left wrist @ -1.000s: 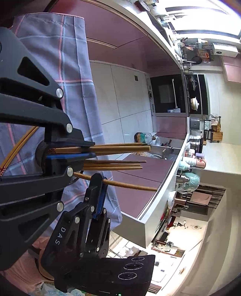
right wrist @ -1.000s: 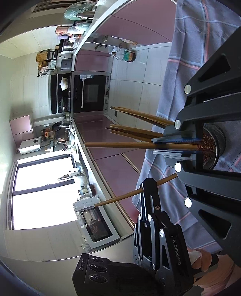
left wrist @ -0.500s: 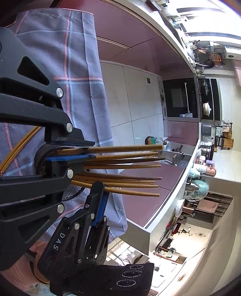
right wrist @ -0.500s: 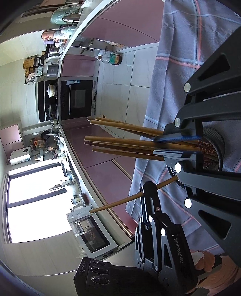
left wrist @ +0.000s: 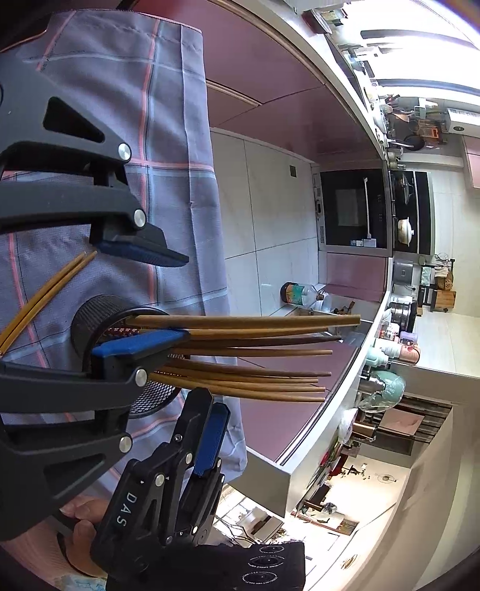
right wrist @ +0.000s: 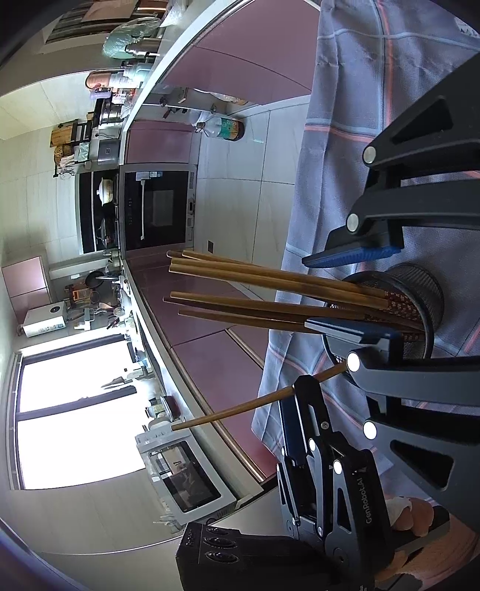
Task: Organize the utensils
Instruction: 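Move the open right tool back to the remaining chopsticks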
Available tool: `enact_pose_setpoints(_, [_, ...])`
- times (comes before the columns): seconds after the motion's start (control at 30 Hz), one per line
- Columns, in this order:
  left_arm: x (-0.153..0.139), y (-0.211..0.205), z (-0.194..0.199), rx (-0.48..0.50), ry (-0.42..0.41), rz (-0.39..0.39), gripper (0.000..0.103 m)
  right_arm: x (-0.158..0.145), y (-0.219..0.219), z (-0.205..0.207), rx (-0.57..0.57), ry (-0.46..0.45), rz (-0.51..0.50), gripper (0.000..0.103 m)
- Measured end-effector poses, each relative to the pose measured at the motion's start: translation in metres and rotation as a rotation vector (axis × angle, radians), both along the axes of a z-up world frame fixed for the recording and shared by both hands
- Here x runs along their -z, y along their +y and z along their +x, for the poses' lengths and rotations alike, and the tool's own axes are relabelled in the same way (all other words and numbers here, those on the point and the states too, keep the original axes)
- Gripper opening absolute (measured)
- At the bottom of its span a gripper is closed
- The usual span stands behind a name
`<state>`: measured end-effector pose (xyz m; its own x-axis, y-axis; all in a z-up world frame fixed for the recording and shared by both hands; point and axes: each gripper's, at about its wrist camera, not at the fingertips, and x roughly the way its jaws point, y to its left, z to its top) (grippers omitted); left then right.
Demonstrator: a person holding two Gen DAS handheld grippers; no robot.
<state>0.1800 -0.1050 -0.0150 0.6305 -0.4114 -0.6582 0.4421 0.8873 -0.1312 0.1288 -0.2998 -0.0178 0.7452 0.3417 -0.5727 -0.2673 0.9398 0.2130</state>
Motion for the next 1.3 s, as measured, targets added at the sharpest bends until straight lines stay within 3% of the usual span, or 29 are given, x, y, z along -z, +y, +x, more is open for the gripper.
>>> enact_pose_setpoints(0.37, [0.000, 0.020, -0.038, -0.039, -0.081, 0.021, 0.040, -0.016, 0.013, -0.046, -0.074, -0.093, -0.055, 0.033])
enact_pose_setpoints(0.6, [0.002, 0.033, -0.064, -0.062, -0.110, 0.030, 0.042, -0.016, 0.027, -0.066, -0.154, -0.097, -0.065, 0.036])
enact_pose_setpoints(1.07, [0.027, 0.056, -0.084, -0.094, -0.044, 0.030, 0.044, 0.044, 0.051, -0.064, -0.228, 0.113, -0.057, 0.036])
enact_pose_setpoints(1.3, [0.056, 0.067, -0.079, -0.111, 0.034, 0.042, 0.044, 0.072, 0.061, -0.065, -0.255, 0.207, -0.056, 0.024])
